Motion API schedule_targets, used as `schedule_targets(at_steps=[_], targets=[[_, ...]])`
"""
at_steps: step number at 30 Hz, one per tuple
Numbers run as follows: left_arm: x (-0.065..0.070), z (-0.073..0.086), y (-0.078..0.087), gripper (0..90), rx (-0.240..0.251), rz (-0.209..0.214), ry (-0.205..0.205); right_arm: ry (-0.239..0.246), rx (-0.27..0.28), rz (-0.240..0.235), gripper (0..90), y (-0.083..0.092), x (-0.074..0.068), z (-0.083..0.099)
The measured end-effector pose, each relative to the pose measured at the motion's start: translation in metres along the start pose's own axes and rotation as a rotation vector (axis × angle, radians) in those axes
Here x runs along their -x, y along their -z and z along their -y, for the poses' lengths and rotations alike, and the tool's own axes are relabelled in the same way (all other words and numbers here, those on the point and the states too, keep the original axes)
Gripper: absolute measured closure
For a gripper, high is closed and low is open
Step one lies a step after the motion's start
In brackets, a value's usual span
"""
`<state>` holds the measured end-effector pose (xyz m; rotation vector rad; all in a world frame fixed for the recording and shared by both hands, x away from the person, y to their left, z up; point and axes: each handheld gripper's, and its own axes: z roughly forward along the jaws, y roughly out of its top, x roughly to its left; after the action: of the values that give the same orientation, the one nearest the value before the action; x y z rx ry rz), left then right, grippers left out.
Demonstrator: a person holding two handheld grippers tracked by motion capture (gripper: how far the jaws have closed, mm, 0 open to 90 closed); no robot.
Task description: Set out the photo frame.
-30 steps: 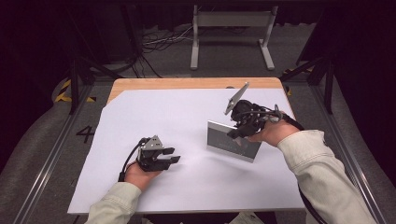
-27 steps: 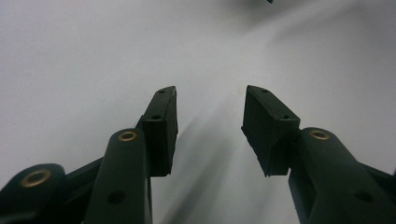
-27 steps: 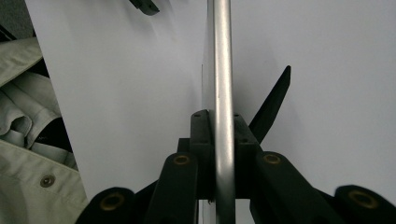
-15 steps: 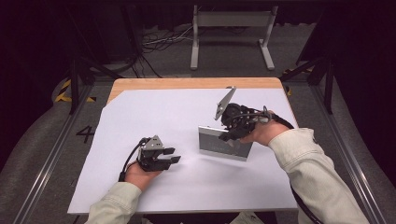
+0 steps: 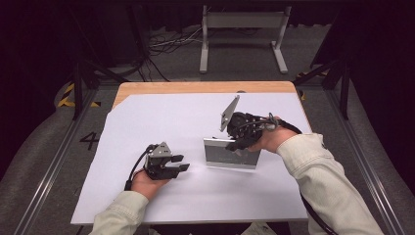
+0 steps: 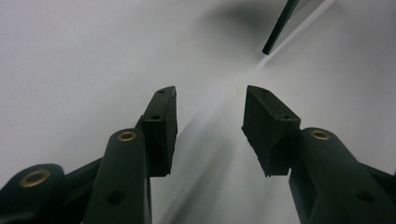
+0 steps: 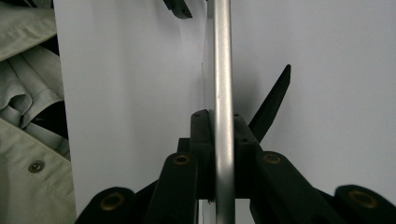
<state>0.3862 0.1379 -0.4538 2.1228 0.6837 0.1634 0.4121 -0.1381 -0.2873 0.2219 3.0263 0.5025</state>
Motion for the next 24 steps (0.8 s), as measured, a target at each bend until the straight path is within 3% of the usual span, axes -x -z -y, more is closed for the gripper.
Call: schedule_targets(at_steps=[14, 24], targets=[[0.0000, -0.0002, -0.0003, 55.1, -0.001, -0.001, -0.005, 0.057, -0.040, 0.014, 82.9, -0.0086, -0.0007, -0.0020], [0.0002, -0.0002, -0.0008, 55.0, -0.005, 0.000, -0.005, 0.081, -0.052, 0.074, 78.5, -0.0106, 0.0046, 0.0023]])
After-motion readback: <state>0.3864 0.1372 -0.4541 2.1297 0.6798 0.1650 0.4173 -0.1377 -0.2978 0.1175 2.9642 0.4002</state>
